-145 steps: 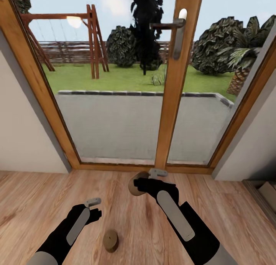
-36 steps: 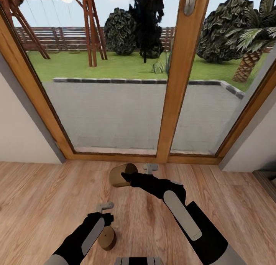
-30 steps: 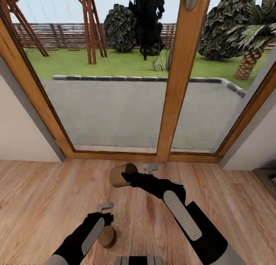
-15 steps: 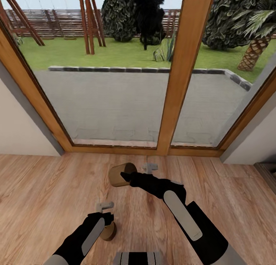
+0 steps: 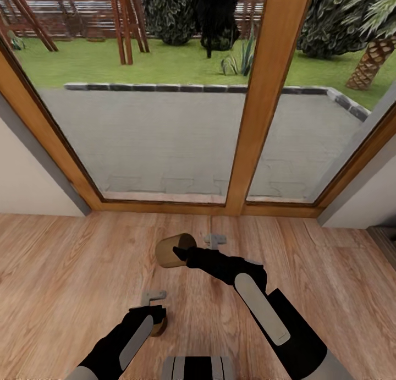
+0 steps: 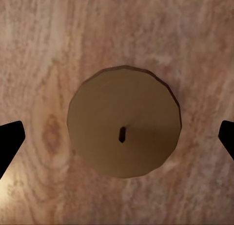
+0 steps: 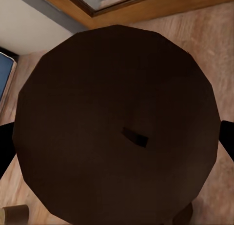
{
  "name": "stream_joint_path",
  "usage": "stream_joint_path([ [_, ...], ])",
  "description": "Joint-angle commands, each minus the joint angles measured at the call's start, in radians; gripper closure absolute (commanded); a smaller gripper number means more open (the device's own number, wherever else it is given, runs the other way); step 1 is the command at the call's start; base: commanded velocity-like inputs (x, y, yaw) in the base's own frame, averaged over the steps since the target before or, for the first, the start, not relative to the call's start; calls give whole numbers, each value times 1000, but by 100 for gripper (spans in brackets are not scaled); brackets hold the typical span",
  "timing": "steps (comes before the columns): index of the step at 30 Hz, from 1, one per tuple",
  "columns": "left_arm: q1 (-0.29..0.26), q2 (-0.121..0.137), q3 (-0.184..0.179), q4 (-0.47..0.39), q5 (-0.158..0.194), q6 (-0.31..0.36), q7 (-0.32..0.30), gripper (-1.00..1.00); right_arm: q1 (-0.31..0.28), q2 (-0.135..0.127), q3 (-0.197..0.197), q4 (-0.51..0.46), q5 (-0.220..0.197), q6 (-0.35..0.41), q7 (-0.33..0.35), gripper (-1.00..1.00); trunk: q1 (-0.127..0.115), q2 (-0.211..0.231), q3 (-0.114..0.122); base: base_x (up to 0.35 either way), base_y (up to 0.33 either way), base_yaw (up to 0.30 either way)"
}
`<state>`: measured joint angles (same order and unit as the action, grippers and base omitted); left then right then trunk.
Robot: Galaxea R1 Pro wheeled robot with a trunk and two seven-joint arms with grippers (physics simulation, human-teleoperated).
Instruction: Place each of the two pumpkins and all three candles from the living room inside a cabinet in the living room (use any cabinet), then make sure every cabinet is closed, and position the cauldron so it is next to a table in the living room.
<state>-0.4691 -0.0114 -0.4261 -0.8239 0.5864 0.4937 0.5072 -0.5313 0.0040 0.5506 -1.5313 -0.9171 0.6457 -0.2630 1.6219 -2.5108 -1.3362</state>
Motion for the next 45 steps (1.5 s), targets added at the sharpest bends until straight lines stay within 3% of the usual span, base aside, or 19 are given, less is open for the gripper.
stream_joint_path([
  [1, -1, 1, -3, -1, 10, 1, 10, -100, -1, 0, 0, -1, -16, 0, -4, 100, 0, -1, -5, 0, 0, 0],
  [25, -1, 1, -3, -1, 10, 0, 10, -100, 0, 1, 0, 0, -16, 0, -4, 100, 10, -6, -86, 0, 0, 0],
  [45, -1, 1, -2, -1, 12, 1, 10, -100, -1, 1, 0, 0, -16, 0, -4, 100, 10, -6, -86, 62, 8, 0],
])
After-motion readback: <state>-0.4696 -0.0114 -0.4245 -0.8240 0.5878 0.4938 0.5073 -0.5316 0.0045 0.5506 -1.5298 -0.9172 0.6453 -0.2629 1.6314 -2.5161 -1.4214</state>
